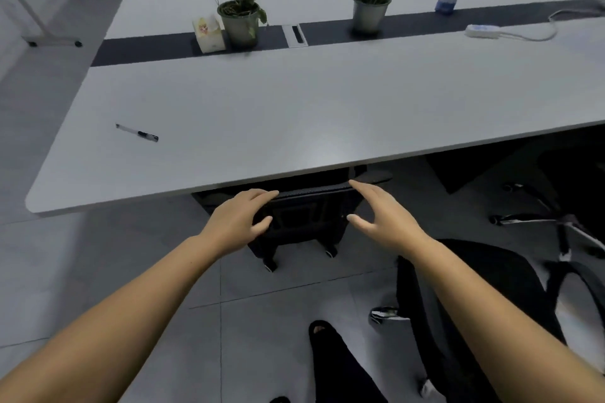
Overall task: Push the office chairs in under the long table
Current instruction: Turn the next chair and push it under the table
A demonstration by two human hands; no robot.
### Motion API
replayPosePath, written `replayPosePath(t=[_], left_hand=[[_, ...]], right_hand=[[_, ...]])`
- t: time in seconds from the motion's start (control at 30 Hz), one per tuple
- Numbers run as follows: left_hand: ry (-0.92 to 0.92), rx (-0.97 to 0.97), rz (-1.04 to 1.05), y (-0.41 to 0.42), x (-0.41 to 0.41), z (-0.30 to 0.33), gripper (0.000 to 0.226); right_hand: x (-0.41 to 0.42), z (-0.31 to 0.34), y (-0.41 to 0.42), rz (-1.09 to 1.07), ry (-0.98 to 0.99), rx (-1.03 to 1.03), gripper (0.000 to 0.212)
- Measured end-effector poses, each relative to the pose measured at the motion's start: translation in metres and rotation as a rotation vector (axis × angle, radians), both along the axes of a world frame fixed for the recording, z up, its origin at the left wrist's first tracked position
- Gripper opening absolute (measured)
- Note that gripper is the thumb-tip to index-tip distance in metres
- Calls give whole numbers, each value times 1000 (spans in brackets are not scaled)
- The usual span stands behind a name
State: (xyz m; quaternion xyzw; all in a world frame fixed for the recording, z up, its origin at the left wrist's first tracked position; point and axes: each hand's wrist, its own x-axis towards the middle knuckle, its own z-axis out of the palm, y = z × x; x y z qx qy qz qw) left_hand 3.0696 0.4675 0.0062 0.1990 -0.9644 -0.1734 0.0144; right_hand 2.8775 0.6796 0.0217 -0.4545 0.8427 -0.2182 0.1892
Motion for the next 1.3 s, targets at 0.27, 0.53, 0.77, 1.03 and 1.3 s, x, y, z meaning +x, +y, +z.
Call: replayPosePath(t=[0.27,0.53,0.77,1.03,1.3], left_hand=[[409,388,-51,95,85,48,51],[427,686,-37,216,149,55,52],[365,790,-139,340,133,44,49],[316,836,-251,508,85,43,49],[362,779,-188,568,29,40,49]], right_hand=[[139,28,137,-482,-325,-473,55],[248,34,271,-921,-450,-711,55],[281,25,395,-1109,-416,-793,53],[255,31,552,-1190,-365,-820,47],[182,26,618,-1138,-344,-799,43]])
